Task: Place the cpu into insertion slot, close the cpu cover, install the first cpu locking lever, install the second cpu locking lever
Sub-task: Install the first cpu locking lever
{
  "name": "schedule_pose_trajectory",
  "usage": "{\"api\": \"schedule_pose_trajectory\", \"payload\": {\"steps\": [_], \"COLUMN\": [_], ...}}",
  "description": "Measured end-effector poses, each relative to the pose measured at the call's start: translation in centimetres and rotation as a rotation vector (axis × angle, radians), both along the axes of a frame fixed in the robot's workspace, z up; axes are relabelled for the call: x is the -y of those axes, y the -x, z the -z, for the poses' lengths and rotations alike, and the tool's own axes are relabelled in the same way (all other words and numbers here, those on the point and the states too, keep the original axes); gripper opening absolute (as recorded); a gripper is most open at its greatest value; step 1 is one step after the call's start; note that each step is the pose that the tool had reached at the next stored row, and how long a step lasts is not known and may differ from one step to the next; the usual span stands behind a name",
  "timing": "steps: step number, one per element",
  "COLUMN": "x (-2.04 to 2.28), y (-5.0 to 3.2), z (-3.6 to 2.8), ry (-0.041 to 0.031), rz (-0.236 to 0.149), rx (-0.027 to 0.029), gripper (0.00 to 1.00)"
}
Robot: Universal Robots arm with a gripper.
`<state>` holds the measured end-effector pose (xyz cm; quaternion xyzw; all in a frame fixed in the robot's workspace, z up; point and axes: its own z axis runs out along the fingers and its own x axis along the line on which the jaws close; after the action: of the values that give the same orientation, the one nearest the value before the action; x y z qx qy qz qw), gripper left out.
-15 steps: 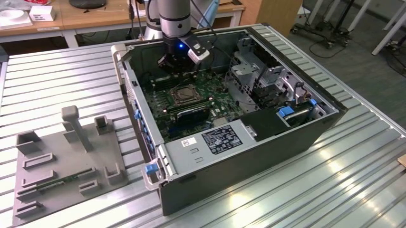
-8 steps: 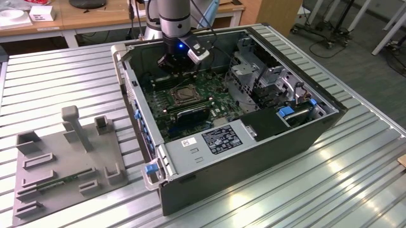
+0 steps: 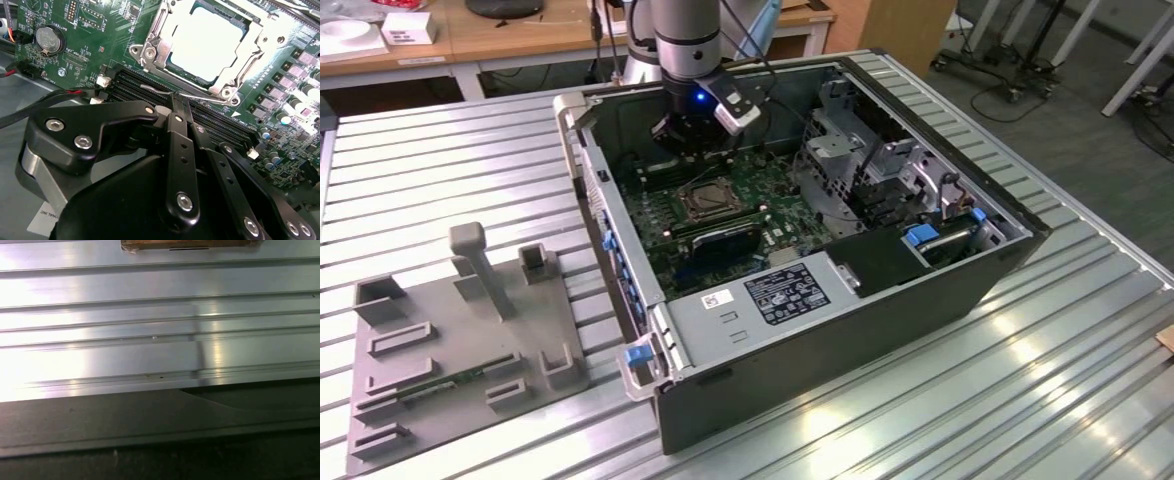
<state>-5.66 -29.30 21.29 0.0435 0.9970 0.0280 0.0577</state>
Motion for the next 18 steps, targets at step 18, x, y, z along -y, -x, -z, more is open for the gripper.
{"api": "schedule_pose_trajectory", "payload": {"steps": [18], "x": [0.30], "y": [-0.67], "z": [0.71], "ry": [0.0001], "rz": [0.004], "rx": [-0.0344], "gripper": [0.11]}}
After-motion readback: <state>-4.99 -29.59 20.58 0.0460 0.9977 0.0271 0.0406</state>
